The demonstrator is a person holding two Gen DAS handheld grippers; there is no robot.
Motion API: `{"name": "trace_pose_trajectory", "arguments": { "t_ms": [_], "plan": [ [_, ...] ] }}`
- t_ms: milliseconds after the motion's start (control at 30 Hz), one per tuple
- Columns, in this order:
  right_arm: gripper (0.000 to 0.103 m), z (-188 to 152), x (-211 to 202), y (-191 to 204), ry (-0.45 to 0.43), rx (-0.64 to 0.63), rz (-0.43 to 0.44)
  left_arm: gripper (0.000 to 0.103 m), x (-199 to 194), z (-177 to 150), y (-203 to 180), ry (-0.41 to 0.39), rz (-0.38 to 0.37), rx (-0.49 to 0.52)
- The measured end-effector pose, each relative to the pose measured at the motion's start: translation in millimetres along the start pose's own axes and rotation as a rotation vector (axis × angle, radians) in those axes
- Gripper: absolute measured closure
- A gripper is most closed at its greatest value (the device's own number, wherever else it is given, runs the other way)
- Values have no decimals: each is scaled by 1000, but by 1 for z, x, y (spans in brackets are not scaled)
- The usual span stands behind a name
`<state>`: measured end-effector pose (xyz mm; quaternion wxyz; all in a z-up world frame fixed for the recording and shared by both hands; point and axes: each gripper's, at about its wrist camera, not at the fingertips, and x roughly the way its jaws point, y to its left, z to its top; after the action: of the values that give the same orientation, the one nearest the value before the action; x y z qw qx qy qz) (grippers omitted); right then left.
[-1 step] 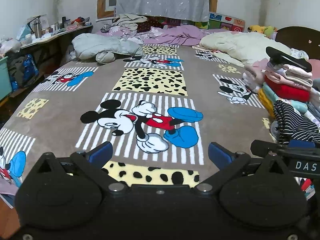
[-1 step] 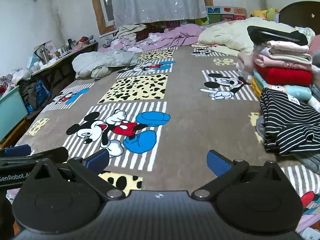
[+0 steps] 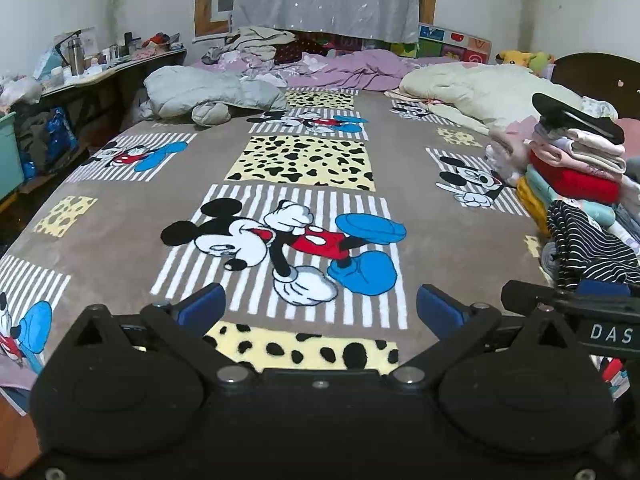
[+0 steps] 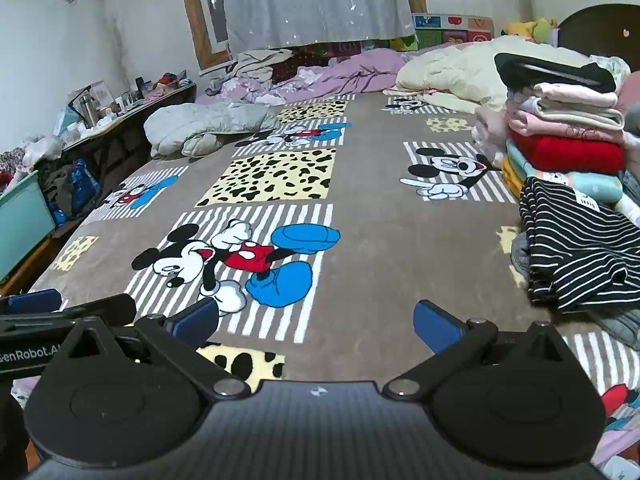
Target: Fold clothes
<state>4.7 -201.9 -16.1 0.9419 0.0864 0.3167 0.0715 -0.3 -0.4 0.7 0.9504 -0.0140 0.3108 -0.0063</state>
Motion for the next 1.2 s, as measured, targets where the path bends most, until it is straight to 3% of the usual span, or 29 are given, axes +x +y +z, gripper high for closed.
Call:
{"name": "trace_pose_trajectory", "arguments": {
  "t_ms": [1200],
  "plan": [
    [0,-2,6,3,18,-27,6,0,7,-1,9,27,-2,-27]
  ]
}}
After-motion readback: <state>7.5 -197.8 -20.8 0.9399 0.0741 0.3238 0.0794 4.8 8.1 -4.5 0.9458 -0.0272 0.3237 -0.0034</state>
